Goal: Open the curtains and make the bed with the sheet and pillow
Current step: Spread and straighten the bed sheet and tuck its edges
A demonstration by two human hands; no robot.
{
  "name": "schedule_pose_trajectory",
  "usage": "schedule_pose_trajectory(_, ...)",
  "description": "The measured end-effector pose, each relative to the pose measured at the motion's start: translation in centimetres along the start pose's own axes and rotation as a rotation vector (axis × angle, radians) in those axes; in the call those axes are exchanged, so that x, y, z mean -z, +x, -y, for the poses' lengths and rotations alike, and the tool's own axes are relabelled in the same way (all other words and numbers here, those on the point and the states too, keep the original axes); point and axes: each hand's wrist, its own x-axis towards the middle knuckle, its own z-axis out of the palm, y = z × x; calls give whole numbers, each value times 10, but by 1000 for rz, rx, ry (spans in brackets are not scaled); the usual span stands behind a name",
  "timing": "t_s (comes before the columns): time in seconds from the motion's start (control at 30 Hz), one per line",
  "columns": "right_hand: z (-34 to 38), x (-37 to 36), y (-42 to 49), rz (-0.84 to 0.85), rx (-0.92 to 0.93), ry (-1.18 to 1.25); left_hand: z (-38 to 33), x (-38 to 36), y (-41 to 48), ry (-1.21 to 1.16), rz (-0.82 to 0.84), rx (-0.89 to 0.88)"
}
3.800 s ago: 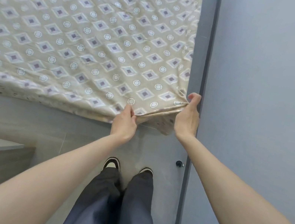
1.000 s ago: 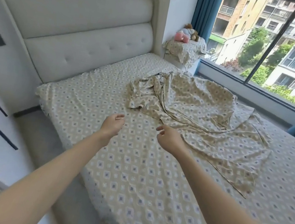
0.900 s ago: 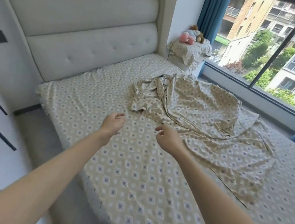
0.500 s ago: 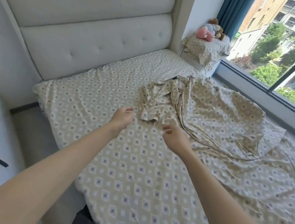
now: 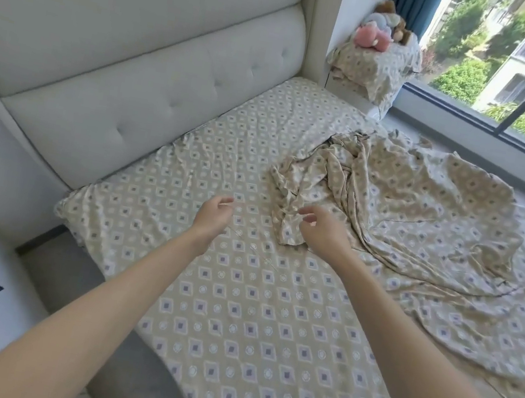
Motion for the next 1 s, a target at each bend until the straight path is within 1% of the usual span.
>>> schedule_pose_trajectory(0.1, 13, -10, 10, -1, 16, 12, 5, 16, 12, -22, -22, 1)
schedule_pose_trajectory(0.3, 27, -40, 21, 56, 64, -10, 26, 47, 25, -89, -75, 39)
schedule_pose_trajectory(0.53, 80, -98, 57, 160, 98, -60, 51, 114, 70, -121, -137, 125)
schedule_pose_trajectory(0.73, 146, -171, 121, 204, 105, -97, 70, 195, 145, -121, -161, 177)
schedule_pose_trajectory(0.8, 176, -200, 147, 222, 77, -102, 75, 232, 176, -121, -150, 218)
schedule_pose_trajectory(0.9, 219, -239, 177, 280, 59, -116, 81, 283, 207, -142, -144, 259)
schedule_pose_trajectory(1.0, 262, -277, 205, 331, 49, -145, 92, 335, 239, -174, -180, 291)
